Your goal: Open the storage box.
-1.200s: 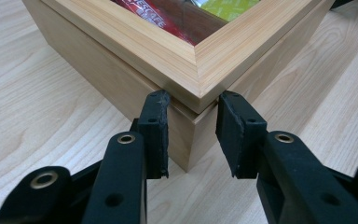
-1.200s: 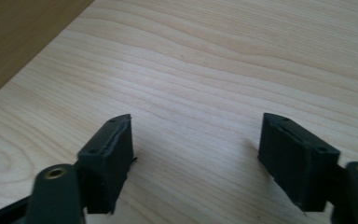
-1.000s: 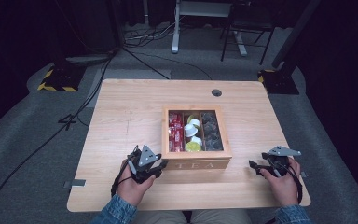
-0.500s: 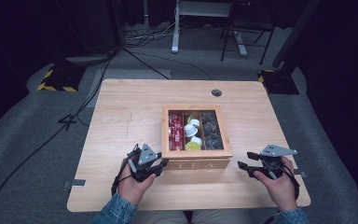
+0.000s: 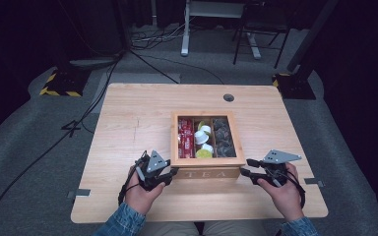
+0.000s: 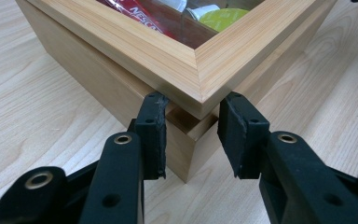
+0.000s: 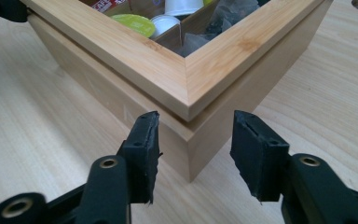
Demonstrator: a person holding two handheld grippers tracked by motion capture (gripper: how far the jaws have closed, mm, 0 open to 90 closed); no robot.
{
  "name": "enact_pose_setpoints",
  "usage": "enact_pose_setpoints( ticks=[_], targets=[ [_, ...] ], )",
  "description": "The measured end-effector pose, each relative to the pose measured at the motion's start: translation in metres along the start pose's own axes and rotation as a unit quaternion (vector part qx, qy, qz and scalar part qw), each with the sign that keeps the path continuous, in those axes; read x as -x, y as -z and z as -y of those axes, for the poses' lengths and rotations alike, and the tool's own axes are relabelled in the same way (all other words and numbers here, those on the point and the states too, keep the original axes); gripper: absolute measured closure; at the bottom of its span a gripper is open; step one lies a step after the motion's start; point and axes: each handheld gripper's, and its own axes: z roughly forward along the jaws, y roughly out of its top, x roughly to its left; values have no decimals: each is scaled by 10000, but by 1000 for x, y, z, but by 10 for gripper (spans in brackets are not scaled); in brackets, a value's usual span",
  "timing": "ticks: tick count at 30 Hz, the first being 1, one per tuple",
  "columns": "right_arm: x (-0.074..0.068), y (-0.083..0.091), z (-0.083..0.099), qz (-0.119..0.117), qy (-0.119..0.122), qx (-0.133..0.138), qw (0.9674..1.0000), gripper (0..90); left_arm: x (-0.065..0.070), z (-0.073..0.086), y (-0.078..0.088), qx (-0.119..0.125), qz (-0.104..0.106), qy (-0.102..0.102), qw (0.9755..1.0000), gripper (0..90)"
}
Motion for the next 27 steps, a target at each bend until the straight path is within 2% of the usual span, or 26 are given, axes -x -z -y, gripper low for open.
enact_pose_setpoints(
  ticks=[4,7,12,15,16,17,23,27],
  targets=[
    [-4,-6,-3,78,80,145,9998,547,0,0,0,23,13,11,10000,621],
    [-5,-9,-4,113,123,133,9998,546,0,0,0,32,19,11,10000,621],
    [-5,-11,-4,136,99,156,9997,507,0,1,0,87,-21,-12,10000,610],
    [-6,-11,-5,180,149,156,9996,498,0,1,-1,104,20,37,9999,578],
    [-6,-11,-5,217,188,137,9995,490,-2,1,0,106,154,193,9996,563],
    [-6,-11,-5,225,204,120,9995,488,-2,1,0,106,154,193,9996,556],
    [-7,-9,-8,317,271,156,9990,449,-6,2,5,178,21,165,9997,502],
    [-7,-7,-11,360,290,211,9987,425,-13,5,11,228,-106,267,9993,491]
  ],
)
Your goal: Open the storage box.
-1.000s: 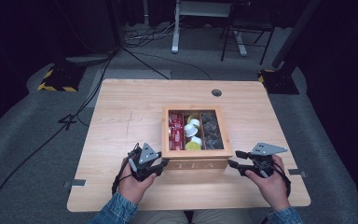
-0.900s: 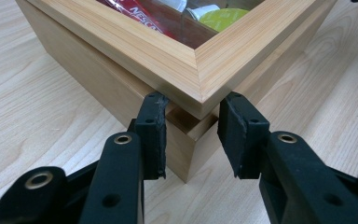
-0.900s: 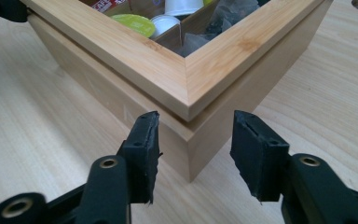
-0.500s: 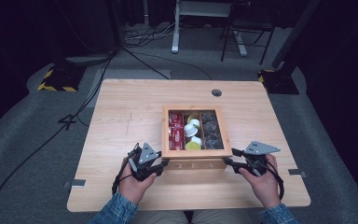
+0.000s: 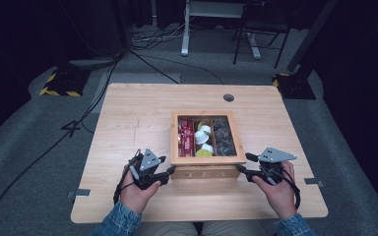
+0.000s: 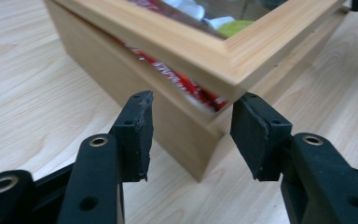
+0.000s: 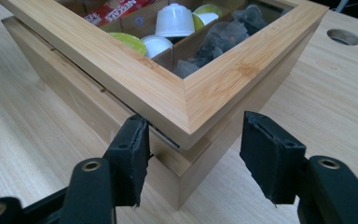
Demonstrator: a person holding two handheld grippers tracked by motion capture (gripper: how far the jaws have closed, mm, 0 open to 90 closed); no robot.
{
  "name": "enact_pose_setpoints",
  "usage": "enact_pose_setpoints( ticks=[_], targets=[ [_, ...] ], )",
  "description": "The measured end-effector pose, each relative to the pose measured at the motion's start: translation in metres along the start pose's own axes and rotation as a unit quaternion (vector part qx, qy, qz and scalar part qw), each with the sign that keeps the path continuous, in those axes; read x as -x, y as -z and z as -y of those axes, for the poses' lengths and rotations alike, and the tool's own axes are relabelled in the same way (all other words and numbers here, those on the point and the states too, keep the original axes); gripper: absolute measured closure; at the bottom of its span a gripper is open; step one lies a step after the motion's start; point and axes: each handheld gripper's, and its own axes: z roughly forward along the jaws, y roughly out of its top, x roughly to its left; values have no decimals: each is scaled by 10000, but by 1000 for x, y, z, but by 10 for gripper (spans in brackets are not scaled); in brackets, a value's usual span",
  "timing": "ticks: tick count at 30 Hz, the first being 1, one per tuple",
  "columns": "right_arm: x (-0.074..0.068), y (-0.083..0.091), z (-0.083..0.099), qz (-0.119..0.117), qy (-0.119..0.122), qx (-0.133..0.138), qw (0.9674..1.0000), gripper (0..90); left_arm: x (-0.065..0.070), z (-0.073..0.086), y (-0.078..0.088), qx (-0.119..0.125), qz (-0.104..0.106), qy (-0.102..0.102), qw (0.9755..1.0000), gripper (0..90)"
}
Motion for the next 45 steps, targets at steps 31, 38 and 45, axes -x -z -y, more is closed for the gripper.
enact_pose_setpoints(
  ticks=[31,38,45],
  targets=[
    [26,18,-85,135,768,479,9958,369,-71,52,37,-283,-1441,755,9863,387],
    [34,15,-104,87,807,381,9960,378,-78,53,35,-279,-1545,892,9836,331],
    [43,14,-127,136,826,434,9955,408,-84,52,28,-303,-1532,906,9836,337]
  ],
)
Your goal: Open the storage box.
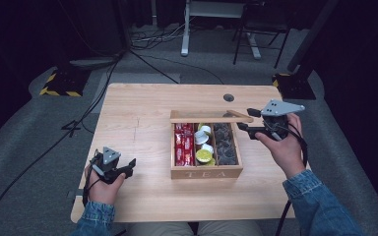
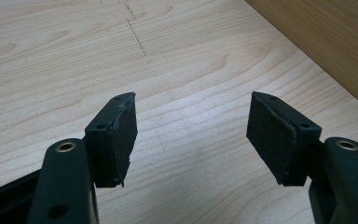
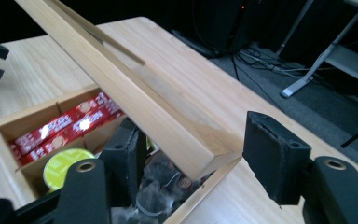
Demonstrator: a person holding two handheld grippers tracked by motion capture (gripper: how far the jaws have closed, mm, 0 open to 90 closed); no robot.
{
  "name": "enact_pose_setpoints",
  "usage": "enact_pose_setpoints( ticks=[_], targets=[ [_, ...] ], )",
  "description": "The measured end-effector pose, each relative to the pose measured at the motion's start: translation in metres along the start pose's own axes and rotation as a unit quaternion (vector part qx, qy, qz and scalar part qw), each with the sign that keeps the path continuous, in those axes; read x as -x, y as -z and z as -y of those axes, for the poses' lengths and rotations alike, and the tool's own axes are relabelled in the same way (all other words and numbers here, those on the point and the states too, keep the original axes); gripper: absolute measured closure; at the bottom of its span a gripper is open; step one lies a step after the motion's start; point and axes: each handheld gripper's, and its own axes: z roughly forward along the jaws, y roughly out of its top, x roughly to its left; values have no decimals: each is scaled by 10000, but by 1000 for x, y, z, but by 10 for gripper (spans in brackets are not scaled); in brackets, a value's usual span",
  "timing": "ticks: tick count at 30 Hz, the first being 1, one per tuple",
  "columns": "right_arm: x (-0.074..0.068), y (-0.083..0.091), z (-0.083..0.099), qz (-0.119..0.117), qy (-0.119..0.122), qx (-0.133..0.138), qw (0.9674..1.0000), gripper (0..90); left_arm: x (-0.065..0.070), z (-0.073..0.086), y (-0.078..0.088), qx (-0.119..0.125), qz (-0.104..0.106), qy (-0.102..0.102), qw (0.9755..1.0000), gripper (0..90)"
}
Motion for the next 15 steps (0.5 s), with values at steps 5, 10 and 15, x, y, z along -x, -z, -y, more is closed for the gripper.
enact_pose_setpoints(
  ticks=[5,10,15],
  targets=[
    [7,-7,-12,-21,-38,138,9999,428,1,-3,-5,-23,38,-7,10000,336],
    [9,-18,-20,36,127,47,9999,443,2,-5,-8,17,104,-40,9999,338],
    [15,-26,-26,95,77,114,9999,448,3,-6,-10,17,143,-34,9999,340]
  ],
)
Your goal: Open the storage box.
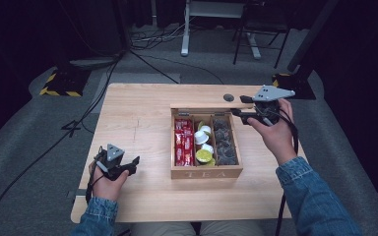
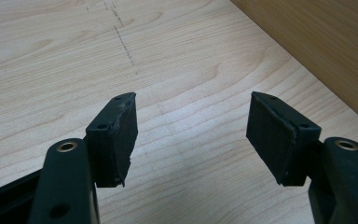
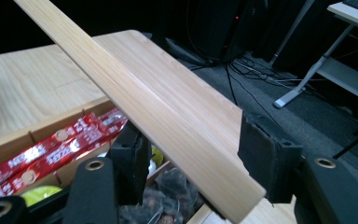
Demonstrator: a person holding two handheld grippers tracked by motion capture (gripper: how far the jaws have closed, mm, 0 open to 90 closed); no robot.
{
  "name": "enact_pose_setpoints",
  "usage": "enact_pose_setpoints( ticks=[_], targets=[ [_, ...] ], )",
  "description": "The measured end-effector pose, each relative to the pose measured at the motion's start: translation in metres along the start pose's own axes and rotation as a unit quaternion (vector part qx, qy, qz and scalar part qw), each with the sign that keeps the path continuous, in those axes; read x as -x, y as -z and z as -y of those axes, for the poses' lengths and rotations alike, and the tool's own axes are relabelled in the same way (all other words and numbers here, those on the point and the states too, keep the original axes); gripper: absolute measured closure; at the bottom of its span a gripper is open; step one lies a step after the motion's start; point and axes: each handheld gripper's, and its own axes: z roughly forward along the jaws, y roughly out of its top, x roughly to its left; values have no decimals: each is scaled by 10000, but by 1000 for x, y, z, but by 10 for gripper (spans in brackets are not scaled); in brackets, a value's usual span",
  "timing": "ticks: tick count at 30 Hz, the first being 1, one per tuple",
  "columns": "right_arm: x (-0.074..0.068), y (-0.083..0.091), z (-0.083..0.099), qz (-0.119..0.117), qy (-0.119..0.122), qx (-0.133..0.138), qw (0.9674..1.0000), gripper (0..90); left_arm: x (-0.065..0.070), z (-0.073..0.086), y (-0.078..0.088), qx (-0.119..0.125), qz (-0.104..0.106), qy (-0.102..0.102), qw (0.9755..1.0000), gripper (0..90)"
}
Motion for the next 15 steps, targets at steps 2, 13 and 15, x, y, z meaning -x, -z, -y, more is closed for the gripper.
enact_pose_setpoints(
  ticks=[2,13,15],
  targets=[
    [4,-2,-3,21,-44,47,10000,449,0,0,0,9,2,13,10000,341],
    [26,-19,-14,114,-294,220,9993,449,-4,2,4,-48,-42,-6,10000,341],
    [32,-25,-16,162,-353,242,9990,450,-5,7,9,-20,-82,-3,10000,339]
  ],
)
